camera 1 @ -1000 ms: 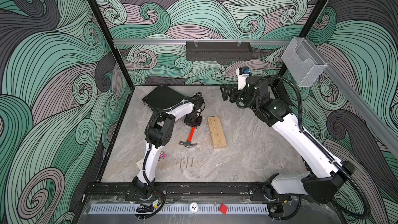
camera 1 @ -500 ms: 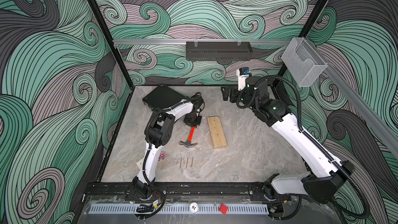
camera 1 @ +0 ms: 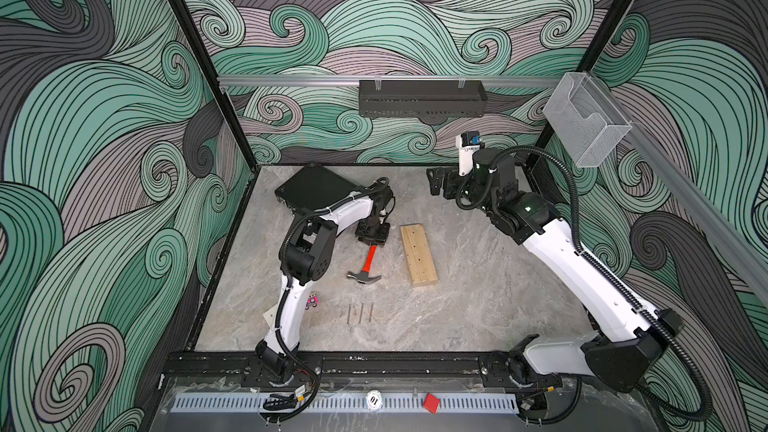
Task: Use a claw hammer to pull out a nail
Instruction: Place the hammer at the center of the board.
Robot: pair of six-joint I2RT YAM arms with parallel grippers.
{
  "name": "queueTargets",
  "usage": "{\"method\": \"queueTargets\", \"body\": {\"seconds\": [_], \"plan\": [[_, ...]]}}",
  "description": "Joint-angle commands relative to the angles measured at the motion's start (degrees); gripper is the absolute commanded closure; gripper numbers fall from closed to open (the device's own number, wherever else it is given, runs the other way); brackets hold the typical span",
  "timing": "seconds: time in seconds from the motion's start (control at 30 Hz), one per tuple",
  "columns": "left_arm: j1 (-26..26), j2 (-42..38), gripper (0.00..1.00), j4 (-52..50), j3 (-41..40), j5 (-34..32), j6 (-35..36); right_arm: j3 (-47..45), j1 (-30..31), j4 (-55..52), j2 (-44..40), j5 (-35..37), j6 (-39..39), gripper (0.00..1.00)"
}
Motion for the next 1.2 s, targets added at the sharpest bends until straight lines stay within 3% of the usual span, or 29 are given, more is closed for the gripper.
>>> {"method": "queueTargets", "body": {"seconds": [0.0,0.43,0.5,0.93,1.17], "plan": [[0.25,-1.12,0.49,-1.36,1.04,-0.28,-0.42,-0.56,-0.48,1.25,-1.33,0.03,-0.39,0.0],[0.28,-13.72,0.27,4.58,-0.9,2.86,0.32,-1.24,-0.92,1.91,-1.69,0.03,-0.35,0.0],[0.29,-17.04,0.17,7.0,-1.95,3.29,0.42,-1.3,-1.05,2.23,-1.69,-0.06,-0.23,0.0],[0.28,-30.54,0.12,15.63,-7.85,0.86,1.67,-1.64,-1.2,2.73,-1.85,-0.15,-0.28,0.0],[0.67,-38.71,0.11,20.86,-13.84,-6.38,3.84,-4.41,-1.86,3.84,-3.58,3.16,-1.41,0.0]]}}
